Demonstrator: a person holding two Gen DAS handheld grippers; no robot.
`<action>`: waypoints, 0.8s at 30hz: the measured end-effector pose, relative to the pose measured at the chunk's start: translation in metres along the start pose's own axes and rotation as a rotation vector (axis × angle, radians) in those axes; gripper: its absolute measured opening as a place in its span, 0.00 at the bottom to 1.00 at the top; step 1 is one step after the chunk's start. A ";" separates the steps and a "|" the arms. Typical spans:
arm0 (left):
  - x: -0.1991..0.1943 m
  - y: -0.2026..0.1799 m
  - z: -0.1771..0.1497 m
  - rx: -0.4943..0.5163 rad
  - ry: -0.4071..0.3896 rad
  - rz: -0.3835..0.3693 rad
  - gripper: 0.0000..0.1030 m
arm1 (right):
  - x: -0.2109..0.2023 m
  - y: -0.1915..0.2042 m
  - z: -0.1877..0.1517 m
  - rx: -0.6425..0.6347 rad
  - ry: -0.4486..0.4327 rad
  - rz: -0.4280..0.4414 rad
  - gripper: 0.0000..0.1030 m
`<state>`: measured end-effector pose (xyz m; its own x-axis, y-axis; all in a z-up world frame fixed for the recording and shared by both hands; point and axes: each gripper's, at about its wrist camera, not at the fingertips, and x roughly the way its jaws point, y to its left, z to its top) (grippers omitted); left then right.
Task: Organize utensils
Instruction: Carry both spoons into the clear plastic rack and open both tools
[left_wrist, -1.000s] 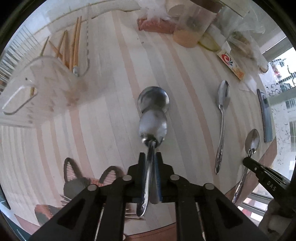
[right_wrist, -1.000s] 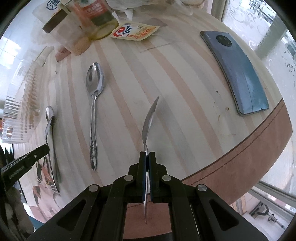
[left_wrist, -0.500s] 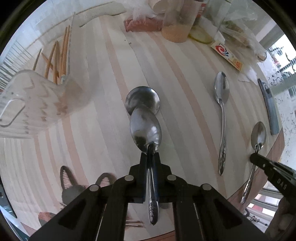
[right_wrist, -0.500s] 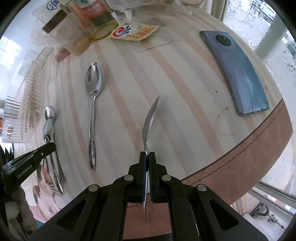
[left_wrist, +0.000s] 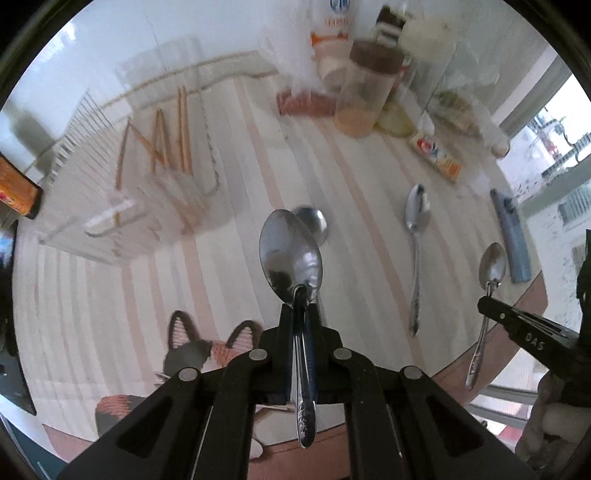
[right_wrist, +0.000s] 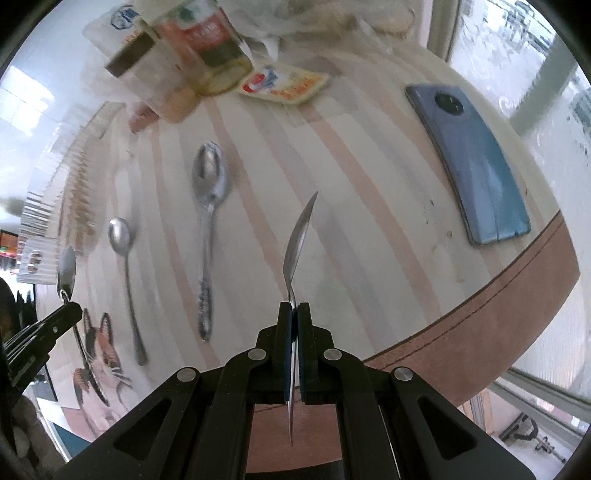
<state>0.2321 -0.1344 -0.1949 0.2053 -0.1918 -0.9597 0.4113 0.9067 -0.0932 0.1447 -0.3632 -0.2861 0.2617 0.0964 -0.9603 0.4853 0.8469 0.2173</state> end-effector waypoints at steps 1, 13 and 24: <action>-0.007 0.004 0.000 0.000 -0.004 -0.001 0.03 | -0.004 0.003 0.002 -0.007 -0.006 0.007 0.03; -0.078 0.025 0.047 -0.088 -0.173 -0.026 0.03 | -0.073 0.088 0.045 -0.187 -0.109 0.075 0.03; -0.111 0.098 0.101 -0.205 -0.256 0.000 0.03 | -0.091 0.212 0.106 -0.320 -0.158 0.214 0.02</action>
<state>0.3392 -0.0624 -0.0703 0.4323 -0.2562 -0.8646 0.2289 0.9586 -0.1696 0.3120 -0.2478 -0.1342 0.4652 0.2272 -0.8555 0.1291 0.9387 0.3195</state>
